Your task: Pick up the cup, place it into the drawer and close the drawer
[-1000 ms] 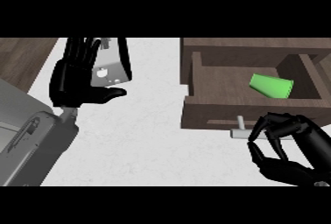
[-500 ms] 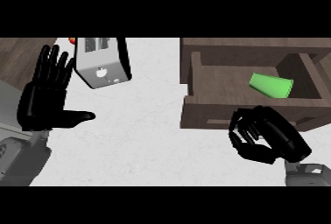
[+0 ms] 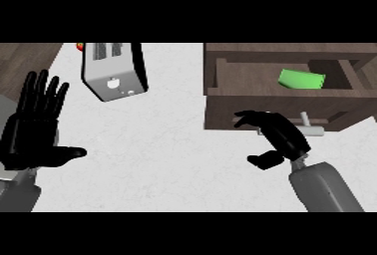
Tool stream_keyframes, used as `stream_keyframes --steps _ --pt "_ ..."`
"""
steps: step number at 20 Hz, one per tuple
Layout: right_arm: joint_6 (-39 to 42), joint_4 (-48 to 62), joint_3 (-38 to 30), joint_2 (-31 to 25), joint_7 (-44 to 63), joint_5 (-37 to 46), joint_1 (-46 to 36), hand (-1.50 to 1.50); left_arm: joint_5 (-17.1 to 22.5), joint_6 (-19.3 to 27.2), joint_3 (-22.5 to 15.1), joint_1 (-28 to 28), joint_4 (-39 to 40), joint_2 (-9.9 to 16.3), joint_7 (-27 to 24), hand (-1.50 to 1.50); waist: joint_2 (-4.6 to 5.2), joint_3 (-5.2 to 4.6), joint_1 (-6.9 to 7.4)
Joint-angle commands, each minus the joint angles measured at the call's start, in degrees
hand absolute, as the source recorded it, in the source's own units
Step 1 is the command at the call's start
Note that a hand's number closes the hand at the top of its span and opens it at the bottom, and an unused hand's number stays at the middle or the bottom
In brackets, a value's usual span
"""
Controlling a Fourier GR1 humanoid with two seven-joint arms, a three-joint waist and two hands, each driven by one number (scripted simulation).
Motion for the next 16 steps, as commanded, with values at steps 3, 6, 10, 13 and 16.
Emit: stream_keyframes --steps 3,6,10,13,16 --pt "-3.2 17.3 -2.9 2.3 -5.4 3.1 -9.1 -1.50 -1.7 -4.9 3.9 3.3 1.2 -1.7 -0.5 -1.50 0.02 0.01 -0.31" --pt "-5.9 25.9 -4.7 4.2 -7.2 3.7 -13.3 -1.50 -2.3 -4.1 3.7 6.9 -4.0 -1.8 1.7 -1.50 0.01 0.03 -0.01" --pt "-7.3 39.8 -9.4 3.0 -13.6 1.9 -21.5 -1.50 -1.6 -9.1 6.1 3.9 1.2 -1.7 0.5 -1.50 0.31 0.04 0.33" --pt "-7.1 47.2 -11.6 3.3 -14.9 1.3 -27.1 -1.50 -1.3 -12.4 7.8 6.7 2.1 -0.9 -0.9 -1.50 0.48 0.05 1.04" --pt "-5.8 54.4 -13.4 1.3 -16.3 1.4 -33.5 -1.50 -0.1 -11.3 8.5 1.8 3.2 -0.1 3.1 -1.50 0.92 0.11 1.67"
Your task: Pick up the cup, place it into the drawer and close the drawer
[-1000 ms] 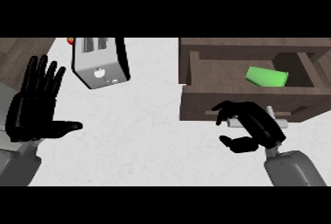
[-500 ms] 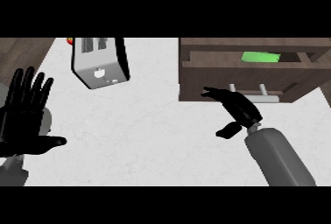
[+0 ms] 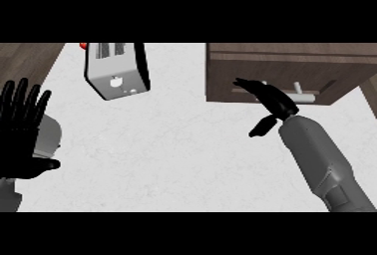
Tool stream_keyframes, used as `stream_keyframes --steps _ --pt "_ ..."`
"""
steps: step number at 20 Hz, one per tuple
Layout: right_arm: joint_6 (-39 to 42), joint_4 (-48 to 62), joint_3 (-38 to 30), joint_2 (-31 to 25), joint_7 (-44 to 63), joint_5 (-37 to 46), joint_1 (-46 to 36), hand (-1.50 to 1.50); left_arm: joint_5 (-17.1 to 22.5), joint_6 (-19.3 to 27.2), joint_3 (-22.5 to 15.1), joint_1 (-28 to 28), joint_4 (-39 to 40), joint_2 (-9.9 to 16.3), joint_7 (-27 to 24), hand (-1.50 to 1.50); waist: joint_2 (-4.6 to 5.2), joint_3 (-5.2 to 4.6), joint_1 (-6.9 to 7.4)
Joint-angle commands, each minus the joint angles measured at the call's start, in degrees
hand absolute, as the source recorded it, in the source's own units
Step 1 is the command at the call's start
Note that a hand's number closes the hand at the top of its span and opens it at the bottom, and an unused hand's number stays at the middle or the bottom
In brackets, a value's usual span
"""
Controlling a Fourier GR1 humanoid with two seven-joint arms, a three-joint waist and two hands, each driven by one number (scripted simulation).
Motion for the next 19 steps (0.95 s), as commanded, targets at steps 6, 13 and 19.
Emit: stream_keyframes --steps 6,13,19 --pt "-0.5 16.6 -4.6 -4.5 -5.4 -0.1 -9.8 -1.50 -1.5 -2.9 -0.5 -0.3 0.7 -1.9 -0.9 -1.50 1.26 0.28 2.06" --pt "2.1 20.0 -5.7 -5.8 -2.6 -0.3 -16.2 -1.50 -2.6 -3.5 0.0 -4.2 4.3 -1.3 -0.3 -1.50 2.03 0.27 2.99" --pt "3.0 21.7 -6.3 -7.6 -4.6 -0.6 -16.8 -1.50 -3.5 -1.1 -0.3 -5.0 3.7 -2.5 0.6 -1.50 1.98 0.33 3.16"
